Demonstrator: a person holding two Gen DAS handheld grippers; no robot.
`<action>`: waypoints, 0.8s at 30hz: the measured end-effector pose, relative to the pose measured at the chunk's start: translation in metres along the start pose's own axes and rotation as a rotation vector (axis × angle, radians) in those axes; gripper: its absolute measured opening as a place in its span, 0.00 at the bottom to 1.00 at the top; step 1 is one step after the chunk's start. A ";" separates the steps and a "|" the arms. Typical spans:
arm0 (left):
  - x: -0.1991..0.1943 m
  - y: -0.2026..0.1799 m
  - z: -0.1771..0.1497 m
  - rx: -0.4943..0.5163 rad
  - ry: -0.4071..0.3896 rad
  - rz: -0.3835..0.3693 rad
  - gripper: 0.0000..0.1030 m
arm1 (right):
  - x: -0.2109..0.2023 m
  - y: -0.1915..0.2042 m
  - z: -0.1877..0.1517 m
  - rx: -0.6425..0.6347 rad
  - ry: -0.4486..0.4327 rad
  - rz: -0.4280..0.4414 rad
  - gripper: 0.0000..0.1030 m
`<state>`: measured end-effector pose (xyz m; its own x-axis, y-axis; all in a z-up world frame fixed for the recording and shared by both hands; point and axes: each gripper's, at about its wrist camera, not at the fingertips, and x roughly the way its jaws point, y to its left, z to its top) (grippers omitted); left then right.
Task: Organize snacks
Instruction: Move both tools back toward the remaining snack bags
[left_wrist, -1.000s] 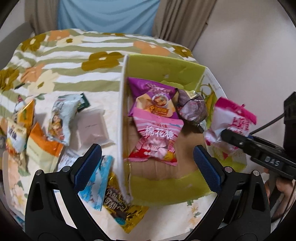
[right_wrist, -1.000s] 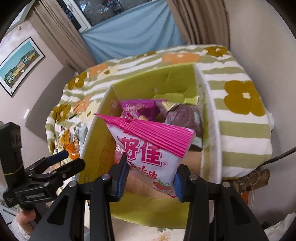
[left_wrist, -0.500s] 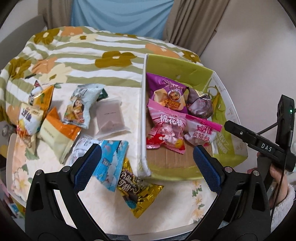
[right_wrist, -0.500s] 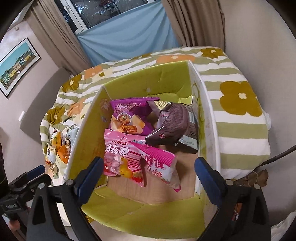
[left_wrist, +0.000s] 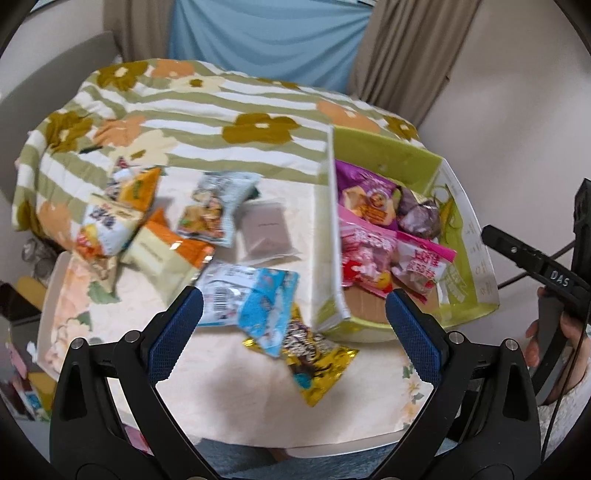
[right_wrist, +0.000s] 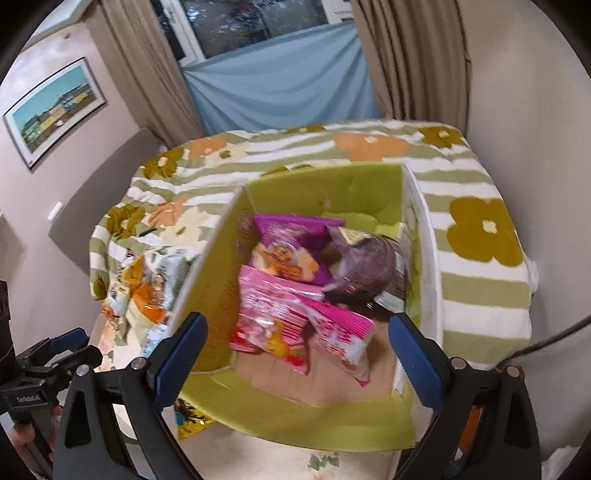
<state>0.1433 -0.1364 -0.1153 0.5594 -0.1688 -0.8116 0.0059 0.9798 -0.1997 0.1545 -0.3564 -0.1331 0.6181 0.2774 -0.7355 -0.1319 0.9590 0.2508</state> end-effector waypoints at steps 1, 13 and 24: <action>-0.004 0.006 0.000 -0.007 -0.007 0.007 0.96 | -0.003 0.004 0.000 -0.008 -0.012 0.003 0.95; -0.051 0.104 0.004 0.030 -0.110 0.020 0.96 | -0.026 0.077 -0.014 0.023 -0.119 -0.086 0.95; -0.041 0.224 0.027 0.043 -0.071 -0.034 0.96 | 0.007 0.188 -0.022 -0.006 -0.138 -0.059 0.95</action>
<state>0.1442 0.0925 -0.1119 0.6157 -0.1959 -0.7633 0.0609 0.9775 -0.2018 0.1171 -0.1731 -0.1049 0.7253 0.2104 -0.6555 -0.0966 0.9738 0.2056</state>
